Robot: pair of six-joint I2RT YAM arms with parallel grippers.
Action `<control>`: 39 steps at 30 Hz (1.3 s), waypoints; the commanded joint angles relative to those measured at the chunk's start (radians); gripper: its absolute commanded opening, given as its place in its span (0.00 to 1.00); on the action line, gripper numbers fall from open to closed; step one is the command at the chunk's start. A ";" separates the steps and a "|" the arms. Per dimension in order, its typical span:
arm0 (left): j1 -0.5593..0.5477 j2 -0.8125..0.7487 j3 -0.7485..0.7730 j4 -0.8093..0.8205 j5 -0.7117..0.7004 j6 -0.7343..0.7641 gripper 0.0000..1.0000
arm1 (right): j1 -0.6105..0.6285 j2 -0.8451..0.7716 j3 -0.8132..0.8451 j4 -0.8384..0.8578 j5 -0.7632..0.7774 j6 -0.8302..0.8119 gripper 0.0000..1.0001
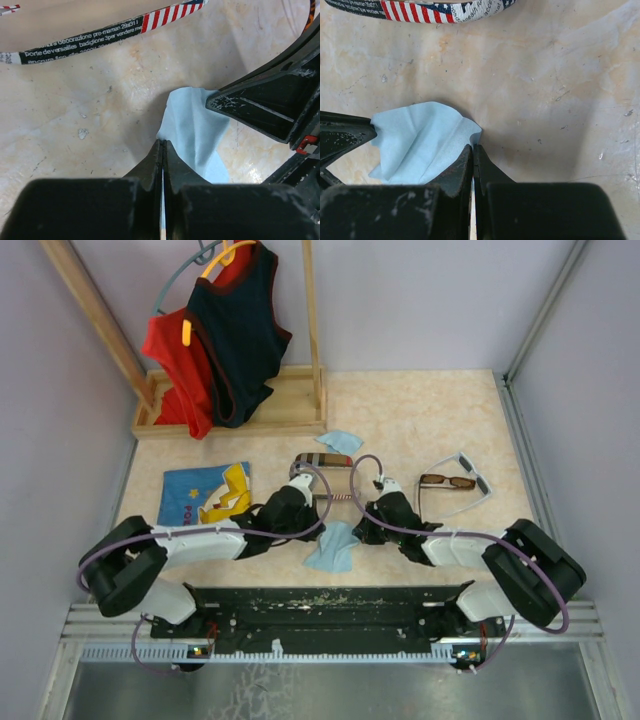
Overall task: Organize the sunglasses
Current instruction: Fold the glasses cleaning cloth at the center of the board.
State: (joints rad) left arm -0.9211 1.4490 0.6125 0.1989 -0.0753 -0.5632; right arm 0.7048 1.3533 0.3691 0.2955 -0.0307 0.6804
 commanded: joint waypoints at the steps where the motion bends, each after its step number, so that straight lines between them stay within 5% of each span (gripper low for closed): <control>1: 0.005 -0.035 -0.013 -0.033 -0.037 0.053 0.00 | 0.002 -0.020 0.037 -0.049 0.009 -0.049 0.00; 19: 0.075 -0.183 -0.045 -0.073 -0.128 0.247 0.00 | 0.002 -0.059 0.171 -0.113 -0.067 -0.322 0.00; 32: 0.132 -0.071 -0.051 0.093 -0.095 0.315 0.00 | 0.002 0.053 0.227 -0.004 -0.052 -0.453 0.00; 39: 0.135 -0.032 -0.074 0.172 -0.101 0.348 0.00 | 0.002 0.051 0.141 0.188 -0.025 -0.457 0.00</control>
State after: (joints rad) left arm -0.7937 1.4048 0.5598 0.2825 -0.1837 -0.2558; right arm 0.7048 1.4151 0.5488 0.2947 -0.0719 0.2531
